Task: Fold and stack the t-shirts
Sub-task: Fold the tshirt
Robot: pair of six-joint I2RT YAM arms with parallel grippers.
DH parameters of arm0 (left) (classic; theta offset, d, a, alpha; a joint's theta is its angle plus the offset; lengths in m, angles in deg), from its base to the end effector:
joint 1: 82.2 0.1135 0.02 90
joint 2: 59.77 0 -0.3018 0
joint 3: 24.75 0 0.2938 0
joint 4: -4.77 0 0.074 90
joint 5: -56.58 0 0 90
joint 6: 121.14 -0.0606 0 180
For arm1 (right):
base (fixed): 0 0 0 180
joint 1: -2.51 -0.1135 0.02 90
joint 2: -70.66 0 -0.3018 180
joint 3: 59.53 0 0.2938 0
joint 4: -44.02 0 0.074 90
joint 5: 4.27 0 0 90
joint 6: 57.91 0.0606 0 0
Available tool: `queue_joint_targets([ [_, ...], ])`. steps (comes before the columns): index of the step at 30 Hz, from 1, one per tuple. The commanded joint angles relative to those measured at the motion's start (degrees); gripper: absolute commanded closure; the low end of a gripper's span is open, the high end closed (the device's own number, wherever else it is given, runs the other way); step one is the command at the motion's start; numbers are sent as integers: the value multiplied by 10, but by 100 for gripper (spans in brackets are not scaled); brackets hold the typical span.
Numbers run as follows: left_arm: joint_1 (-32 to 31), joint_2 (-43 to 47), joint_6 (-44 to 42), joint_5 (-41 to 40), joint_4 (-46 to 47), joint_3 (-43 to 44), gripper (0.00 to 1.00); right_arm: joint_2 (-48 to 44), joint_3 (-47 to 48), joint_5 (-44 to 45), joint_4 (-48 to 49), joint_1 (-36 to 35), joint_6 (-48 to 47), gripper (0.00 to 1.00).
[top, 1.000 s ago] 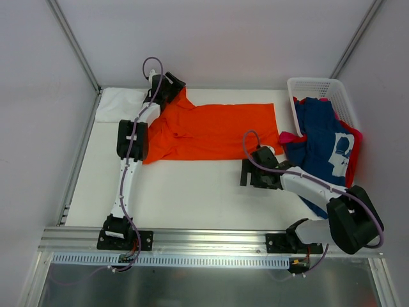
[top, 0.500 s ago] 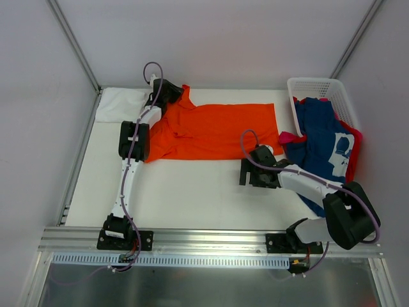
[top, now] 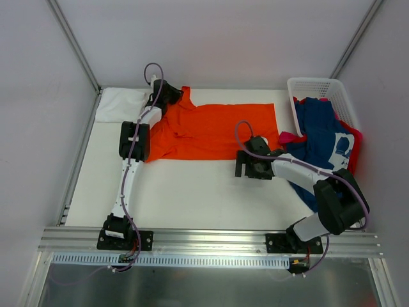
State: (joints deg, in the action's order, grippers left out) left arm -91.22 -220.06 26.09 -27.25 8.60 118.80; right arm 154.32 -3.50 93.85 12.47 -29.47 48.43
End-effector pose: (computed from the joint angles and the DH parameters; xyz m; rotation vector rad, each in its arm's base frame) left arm 0.7064 -0.1187 0.1007 -0.6979 1.7586 -0.9083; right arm 0.2723 0.1599 0.1621 -0.3024 2.5746 0.1245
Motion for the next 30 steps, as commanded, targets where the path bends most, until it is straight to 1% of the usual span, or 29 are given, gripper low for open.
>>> queue_joint_targets([
  [1,3,2,-12,33,21,20,100,20,73,-1,-4,5,-24,1],
  [3,7,23,-12,50,38,9,100,38,99,1,-13,7,-32,1],
  [6,11,68,-26,59,42,-14,100,70,161,8,-27,17,-51,1],
  [7,12,95,-30,61,42,-22,100,82,202,8,-40,28,-54,1],
  [9,12,124,-44,68,46,-60,100,116,245,5,-49,42,-61,0],
  [10,12,153,-48,69,49,-74,100,128,293,-5,-65,57,-60,0],
  [11,12,167,-55,68,55,-104,100,139,316,-12,-69,66,-60,0],
  [13,12,207,-65,64,55,-132,100,179,365,-27,-80,91,-66,1],
  [14,12,218,-74,64,55,-158,100,195,421,-28,-87,100,-67,1],
  [15,13,230,-78,63,55,-171,100,212,452,-30,-92,110,-69,1],
  [16,12,251,-83,63,56,-181,100,250,485,-36,-114,130,-74,1],
  [17,12,261,-90,64,57,-202,100,272,556,-38,-126,138,-75,1],
  [20,12,291,-105,68,57,-237,100,357,657,-51,-175,171,-76,1],
  [21,12,299,-108,67,58,-244,100,375,711,-55,-183,177,-77,1],
  [24,12,315,-118,69,60,-267,100,438,787,-59,-200,197,-83,0],
  [26,12,324,-119,72,63,-284,100,478,816,-48,-200,209,-92,1],
  [27,12,328,-119,76,65,-291,100,490,842,-37,-200,218,-94,1],
  [29,12,330,-116,80,73,-308,100,514,860,0,-200,228,-86,1],
  [30,12,331,-116,82,75,-314,100,537,867,7,-195,236,-66,0],
])
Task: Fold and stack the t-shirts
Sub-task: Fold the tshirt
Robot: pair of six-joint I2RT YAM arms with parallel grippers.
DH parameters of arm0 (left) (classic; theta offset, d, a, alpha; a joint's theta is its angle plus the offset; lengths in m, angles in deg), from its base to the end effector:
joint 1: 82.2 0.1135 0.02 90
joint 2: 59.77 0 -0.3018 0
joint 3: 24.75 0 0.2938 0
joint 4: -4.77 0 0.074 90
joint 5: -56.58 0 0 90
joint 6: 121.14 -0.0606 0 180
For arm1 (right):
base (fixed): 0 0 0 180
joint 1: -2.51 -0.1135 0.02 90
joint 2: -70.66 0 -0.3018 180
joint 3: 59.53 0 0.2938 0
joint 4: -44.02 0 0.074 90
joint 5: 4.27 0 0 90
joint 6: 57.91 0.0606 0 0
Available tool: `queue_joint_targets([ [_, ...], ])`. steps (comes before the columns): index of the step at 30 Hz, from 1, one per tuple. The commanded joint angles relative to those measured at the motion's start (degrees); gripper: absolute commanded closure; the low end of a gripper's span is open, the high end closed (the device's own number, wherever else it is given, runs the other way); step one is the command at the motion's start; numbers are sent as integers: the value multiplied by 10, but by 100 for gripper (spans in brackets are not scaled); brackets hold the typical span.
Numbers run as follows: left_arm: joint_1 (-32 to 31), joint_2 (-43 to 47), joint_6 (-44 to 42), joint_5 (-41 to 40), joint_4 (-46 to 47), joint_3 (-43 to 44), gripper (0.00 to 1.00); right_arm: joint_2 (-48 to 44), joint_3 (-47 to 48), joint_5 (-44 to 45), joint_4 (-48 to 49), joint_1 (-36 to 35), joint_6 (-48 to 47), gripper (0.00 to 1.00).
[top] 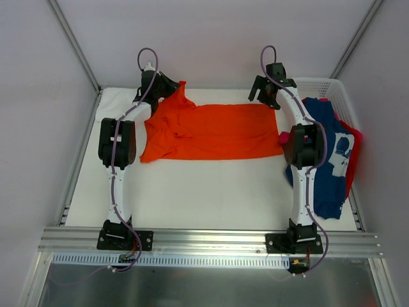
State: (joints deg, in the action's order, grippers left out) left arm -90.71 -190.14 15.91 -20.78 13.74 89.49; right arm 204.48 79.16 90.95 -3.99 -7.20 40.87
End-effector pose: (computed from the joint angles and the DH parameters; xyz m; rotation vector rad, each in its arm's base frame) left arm 0.6209 -0.1063 0.2452 -0.4207 1.7272 -0.9009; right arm 0.6118 0.0991 0.2643 0.0270 2.3204 0.0571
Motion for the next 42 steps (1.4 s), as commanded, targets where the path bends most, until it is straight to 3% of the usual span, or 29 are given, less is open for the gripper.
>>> queue_joint_targets([
  [1,7,32,-14,19,24,-28,100,48,57,31,-30,27,22,0],
  [6,10,32,-25,20,25,-38,100,102,91,29,-23,57,91,0],
  [23,17,36,-53,42,24,-70,100,131,99,129,107,79,71,1],
  [38,17,47,-48,50,39,-96,100,143,63,63,132,87,157,6],
  [42,19,51,-49,48,42,-105,100,139,55,52,132,88,167,16],
])
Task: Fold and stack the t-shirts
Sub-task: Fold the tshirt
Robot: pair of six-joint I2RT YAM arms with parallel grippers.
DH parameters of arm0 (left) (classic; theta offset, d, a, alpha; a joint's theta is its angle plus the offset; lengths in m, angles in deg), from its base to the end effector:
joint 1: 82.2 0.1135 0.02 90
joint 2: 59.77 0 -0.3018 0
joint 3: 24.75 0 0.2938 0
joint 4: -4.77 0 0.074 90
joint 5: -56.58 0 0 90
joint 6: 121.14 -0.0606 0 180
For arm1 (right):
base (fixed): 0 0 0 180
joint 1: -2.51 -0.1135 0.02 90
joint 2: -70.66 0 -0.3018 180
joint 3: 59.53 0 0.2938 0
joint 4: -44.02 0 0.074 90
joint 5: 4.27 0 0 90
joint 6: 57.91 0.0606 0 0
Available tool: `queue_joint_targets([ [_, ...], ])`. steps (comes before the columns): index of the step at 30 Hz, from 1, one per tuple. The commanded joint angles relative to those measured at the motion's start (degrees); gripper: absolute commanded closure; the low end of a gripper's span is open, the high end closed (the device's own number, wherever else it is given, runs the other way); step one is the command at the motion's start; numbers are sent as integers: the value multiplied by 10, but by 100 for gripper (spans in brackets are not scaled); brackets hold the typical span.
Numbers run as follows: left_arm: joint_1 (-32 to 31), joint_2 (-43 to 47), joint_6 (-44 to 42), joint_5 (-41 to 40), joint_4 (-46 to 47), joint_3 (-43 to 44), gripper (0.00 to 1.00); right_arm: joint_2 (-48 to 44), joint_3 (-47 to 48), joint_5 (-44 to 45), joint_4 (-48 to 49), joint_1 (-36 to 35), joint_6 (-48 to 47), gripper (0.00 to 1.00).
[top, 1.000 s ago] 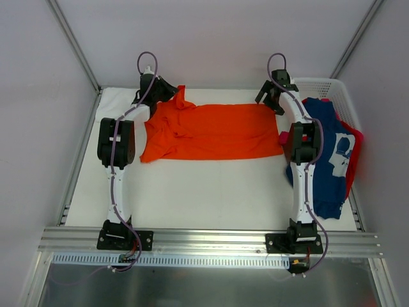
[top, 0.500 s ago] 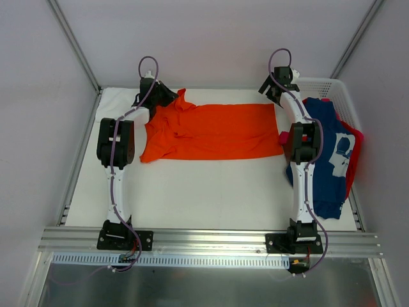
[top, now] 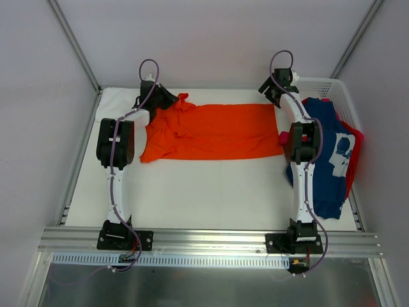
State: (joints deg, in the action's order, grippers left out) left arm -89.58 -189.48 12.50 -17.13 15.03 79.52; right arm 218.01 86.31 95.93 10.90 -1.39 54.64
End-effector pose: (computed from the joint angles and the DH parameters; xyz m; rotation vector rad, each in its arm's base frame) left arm 0.5985 -0.0947 0.1849 -0.3949 1.8766 -0.8742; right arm 0.6769 0.0354 0.1926 0.4504 2.1178 0.0717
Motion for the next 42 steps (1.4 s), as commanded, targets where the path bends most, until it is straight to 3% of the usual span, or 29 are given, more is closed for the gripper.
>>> queue_joint_targets([
  [1,9,44,-14,12,29,-6,100,4,-19,1,-20,29,35,17],
  [23,10,38,2,26,45,-14,100,-99,-125,47,-41,27,43,9],
  [34,10,44,-3,26,52,-34,100,-6,-80,-47,-38,36,113,13],
  [42,17,41,9,33,66,-43,100,-2,-81,-41,-45,61,139,14],
])
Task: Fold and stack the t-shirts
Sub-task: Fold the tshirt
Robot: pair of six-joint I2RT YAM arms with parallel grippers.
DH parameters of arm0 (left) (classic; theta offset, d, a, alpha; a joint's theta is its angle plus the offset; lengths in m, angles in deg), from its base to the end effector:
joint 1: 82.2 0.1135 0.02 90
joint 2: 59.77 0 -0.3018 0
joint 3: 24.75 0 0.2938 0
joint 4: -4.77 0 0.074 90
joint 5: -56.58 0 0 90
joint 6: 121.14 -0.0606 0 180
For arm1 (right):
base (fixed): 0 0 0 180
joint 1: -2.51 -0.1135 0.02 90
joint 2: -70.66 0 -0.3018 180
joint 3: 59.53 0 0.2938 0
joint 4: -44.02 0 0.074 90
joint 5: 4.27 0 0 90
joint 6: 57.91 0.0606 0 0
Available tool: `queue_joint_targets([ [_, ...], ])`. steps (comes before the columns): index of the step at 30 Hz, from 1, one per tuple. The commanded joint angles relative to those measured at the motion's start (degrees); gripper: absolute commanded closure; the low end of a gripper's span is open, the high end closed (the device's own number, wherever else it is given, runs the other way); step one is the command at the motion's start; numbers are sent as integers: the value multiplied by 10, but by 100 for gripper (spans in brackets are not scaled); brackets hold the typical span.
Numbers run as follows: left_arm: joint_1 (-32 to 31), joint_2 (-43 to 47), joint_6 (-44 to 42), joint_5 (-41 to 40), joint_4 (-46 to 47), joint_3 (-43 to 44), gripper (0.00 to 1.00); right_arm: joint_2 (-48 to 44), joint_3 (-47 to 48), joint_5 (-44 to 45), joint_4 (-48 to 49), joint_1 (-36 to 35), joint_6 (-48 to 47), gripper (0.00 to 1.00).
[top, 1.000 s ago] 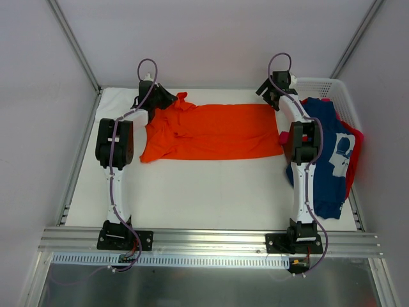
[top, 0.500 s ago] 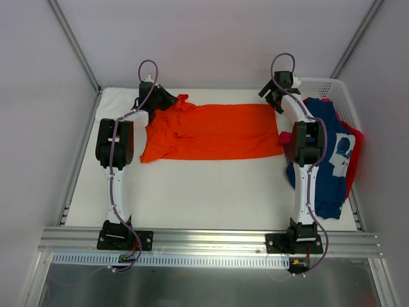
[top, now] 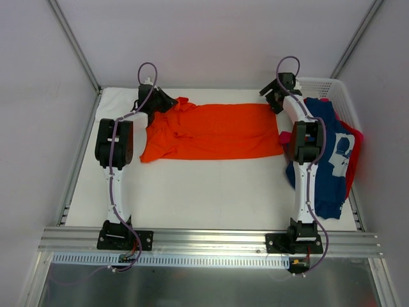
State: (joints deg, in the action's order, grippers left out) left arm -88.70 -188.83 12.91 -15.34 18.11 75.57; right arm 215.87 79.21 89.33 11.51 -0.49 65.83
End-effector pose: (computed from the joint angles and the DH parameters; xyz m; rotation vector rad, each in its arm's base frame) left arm 0.5887 -0.0860 0.1716 -0.3956 1.8829 -0.8961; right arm 0.6636 0.0310 0.1680 0.6327 2.1737 0.2729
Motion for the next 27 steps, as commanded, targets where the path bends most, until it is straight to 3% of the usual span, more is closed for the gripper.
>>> queue_joint_targets([
  [1,8,35,8,18,37,-4,100,12,-11,35,-75,52,33,15],
  [11,9,35,31,28,54,-20,100,-12,-19,94,-121,51,-25,16],
  [15,10,42,45,36,67,-34,100,-11,-16,80,-135,53,-42,47],
  [21,11,50,74,46,105,-65,100,20,48,53,-190,52,-66,62],
  [22,11,50,76,47,108,-69,100,26,62,48,-201,52,-70,67],
  [23,12,50,80,47,116,-71,100,31,70,48,-211,52,-74,82],
  [24,13,48,87,49,120,-78,100,31,73,51,-213,52,-79,89],
  [26,18,44,94,56,130,-79,100,28,72,57,-218,52,-85,100],
  [27,18,41,97,58,132,-80,100,27,71,57,-219,52,-88,100],
])
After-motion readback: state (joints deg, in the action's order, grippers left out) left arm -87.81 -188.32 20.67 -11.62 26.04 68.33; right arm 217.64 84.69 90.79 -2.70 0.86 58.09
